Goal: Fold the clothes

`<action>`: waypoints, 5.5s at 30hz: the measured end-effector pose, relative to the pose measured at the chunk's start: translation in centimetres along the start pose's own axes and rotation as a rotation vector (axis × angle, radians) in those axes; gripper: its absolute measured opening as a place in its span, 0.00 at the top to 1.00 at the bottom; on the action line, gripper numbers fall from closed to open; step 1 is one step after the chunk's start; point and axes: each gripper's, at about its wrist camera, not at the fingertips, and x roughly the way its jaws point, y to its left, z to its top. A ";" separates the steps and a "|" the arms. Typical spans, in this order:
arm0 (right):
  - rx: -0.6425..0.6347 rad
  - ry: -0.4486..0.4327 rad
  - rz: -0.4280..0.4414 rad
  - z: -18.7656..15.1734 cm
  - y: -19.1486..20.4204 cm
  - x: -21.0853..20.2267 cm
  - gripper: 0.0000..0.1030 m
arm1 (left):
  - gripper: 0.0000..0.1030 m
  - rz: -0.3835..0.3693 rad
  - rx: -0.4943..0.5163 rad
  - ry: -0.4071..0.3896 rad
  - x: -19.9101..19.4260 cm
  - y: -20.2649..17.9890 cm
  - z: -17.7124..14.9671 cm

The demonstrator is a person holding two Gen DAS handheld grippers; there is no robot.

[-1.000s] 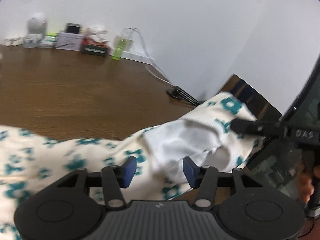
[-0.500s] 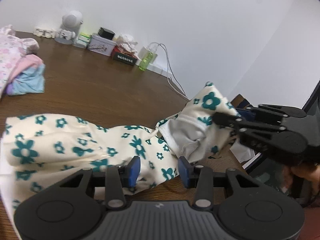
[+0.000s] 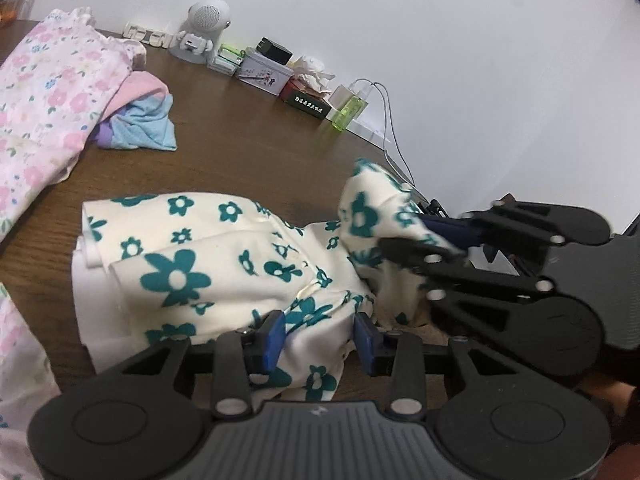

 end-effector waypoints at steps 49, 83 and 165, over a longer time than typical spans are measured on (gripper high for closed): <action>0.553 -0.283 0.310 -8.8 -13.7 -0.6 0.62 | 0.85 0.103 0.272 -0.202 2.1 -8.2 4.3; 0.486 -0.175 0.363 -10.8 -10.0 2.5 0.57 | 0.85 0.220 0.239 -0.110 5.1 -5.6 3.3; 0.137 -0.164 0.248 -1.4 -3.3 -6.1 0.66 | 0.55 0.013 -0.092 -0.206 -5.2 -0.6 -2.8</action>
